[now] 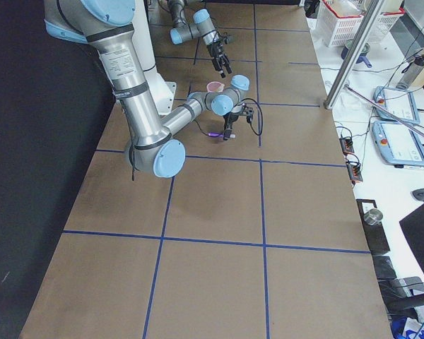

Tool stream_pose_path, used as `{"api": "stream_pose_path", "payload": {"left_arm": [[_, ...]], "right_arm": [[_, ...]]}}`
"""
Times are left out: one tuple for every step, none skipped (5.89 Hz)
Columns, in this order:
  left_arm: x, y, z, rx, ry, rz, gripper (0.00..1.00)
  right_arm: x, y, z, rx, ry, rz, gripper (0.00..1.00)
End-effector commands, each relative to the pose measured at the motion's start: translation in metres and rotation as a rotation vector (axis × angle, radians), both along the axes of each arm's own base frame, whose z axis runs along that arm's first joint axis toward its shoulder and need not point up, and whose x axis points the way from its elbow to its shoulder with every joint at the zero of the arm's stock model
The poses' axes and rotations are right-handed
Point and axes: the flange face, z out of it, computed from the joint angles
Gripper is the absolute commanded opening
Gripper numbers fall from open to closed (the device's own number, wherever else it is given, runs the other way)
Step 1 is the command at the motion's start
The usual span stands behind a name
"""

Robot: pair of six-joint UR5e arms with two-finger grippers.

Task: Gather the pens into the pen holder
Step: 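Drop the orange marker into the holder while the right gripper grasps the purple marker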

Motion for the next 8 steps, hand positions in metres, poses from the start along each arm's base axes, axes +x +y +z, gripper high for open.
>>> {"api": "stream_pose_path", "payload": {"left_arm": [[-0.023,-0.022,0.003,-0.082,-0.093,0.07,1.0],[-0.029,-0.029,0.004,-0.091,-0.097,0.071,1.0],[-0.03,-0.031,0.004,-0.091,-0.097,0.068,1.0],[-0.032,-0.031,0.003,-0.09,-0.094,0.067,1.0],[-0.039,-0.037,0.003,-0.096,-0.091,0.072,1.0],[-0.049,-0.047,0.006,-0.111,-0.089,0.086,1.0],[-0.055,-0.053,0.007,-0.121,-0.092,0.09,1.0],[-0.062,-0.061,0.01,-0.128,-0.094,0.086,1.0]], "right_arm": [[0.0,-0.001,-0.002,-0.006,0.0,0.014,0.98],[0.0,-0.001,-0.002,-0.006,0.0,0.014,0.88],[0.001,-0.001,-0.001,-0.007,0.001,0.016,0.76],[0.001,-0.001,0.001,-0.008,0.004,0.015,0.64],[0.001,-0.001,0.001,-0.008,0.004,0.015,0.49],[0.002,-0.002,0.0,-0.007,0.002,0.018,0.32],[0.004,-0.006,-0.004,-0.005,-0.003,0.023,0.14],[0.01,-0.01,-0.008,0.006,-0.013,0.026,0.1]]}}
